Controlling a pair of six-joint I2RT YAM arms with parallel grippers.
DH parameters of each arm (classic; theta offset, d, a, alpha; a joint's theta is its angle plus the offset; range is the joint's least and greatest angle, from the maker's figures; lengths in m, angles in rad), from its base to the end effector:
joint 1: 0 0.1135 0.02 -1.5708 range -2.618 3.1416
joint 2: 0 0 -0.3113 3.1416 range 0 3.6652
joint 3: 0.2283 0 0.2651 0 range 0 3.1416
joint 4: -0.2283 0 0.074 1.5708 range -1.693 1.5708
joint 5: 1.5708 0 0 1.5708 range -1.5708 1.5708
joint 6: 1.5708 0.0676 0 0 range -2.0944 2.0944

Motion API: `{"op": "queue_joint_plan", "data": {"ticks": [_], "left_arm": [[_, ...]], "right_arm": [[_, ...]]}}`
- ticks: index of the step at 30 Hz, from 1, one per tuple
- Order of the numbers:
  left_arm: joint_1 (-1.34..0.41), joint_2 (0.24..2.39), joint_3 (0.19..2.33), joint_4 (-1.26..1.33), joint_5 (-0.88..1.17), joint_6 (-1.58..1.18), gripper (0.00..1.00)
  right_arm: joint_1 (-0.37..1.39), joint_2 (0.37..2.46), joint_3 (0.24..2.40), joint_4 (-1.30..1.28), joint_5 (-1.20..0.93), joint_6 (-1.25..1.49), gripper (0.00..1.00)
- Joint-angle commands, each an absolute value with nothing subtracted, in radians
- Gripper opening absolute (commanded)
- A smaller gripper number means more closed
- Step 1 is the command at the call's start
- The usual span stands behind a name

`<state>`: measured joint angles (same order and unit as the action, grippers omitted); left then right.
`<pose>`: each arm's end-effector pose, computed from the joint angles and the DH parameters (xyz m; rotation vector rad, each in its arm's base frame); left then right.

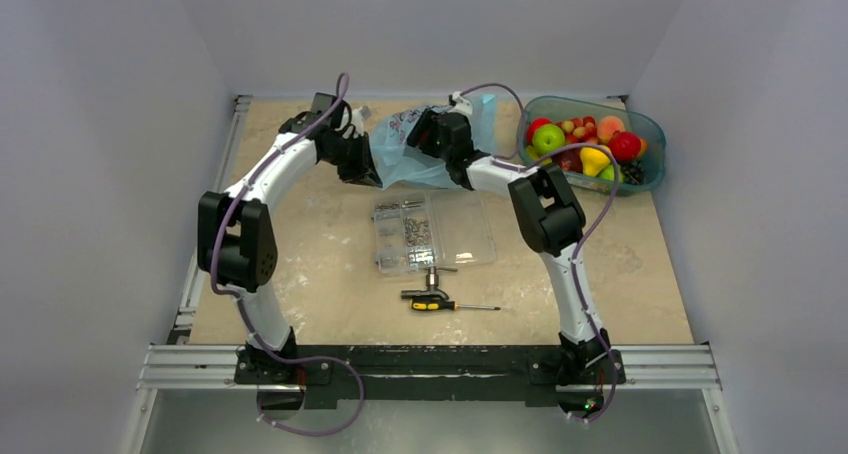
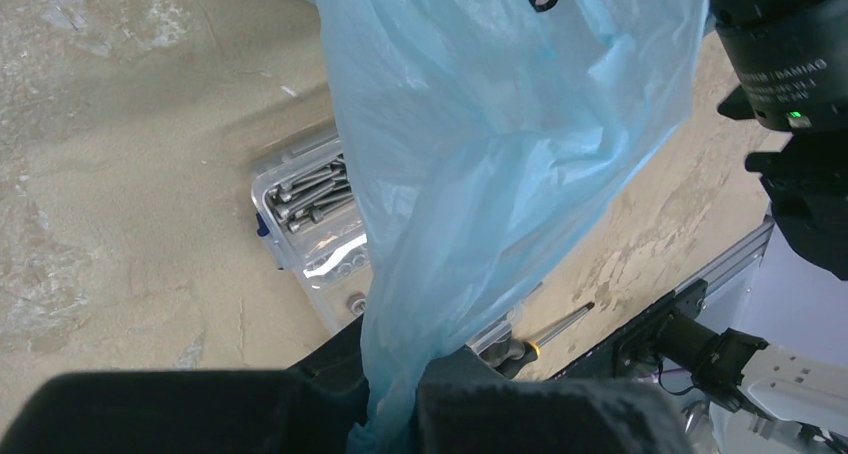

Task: Take the fake fruits out of the plastic bag

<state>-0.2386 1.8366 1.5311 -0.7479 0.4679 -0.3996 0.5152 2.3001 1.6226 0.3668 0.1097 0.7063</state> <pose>0.4131 -0.1319 0.2767 -0.0470 2.6827 -0.8283 0.5263 0.2895 0.1873 0.2631 1.9286 0.7258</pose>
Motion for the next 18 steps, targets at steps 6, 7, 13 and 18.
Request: {"op": "queue_joint_plan", "data": {"ticks": [6, 7, 13, 18], "left_arm": [[-0.268, 1.768, 1.518, -0.73, 0.466, -0.359, 0.0], [-0.268, 1.771, 1.519, -0.732, 0.467, -0.359, 0.0], [-0.271, 1.779, 1.522, -0.733, 0.474, -0.36, 0.0], [-0.277, 1.781, 1.52, -0.735, 0.47, -0.356, 0.0]], "right_arm": [[0.481, 2.398, 1.729, 0.423, 0.137, 0.877, 0.82], [0.48, 2.401, 1.732, 0.43, 0.139, 0.88, 0.85], [0.478, 2.438, 1.764, 0.482, 0.147, 0.935, 0.95], [0.477, 2.487, 1.798, 0.549, 0.132, 0.998, 0.97]]}}
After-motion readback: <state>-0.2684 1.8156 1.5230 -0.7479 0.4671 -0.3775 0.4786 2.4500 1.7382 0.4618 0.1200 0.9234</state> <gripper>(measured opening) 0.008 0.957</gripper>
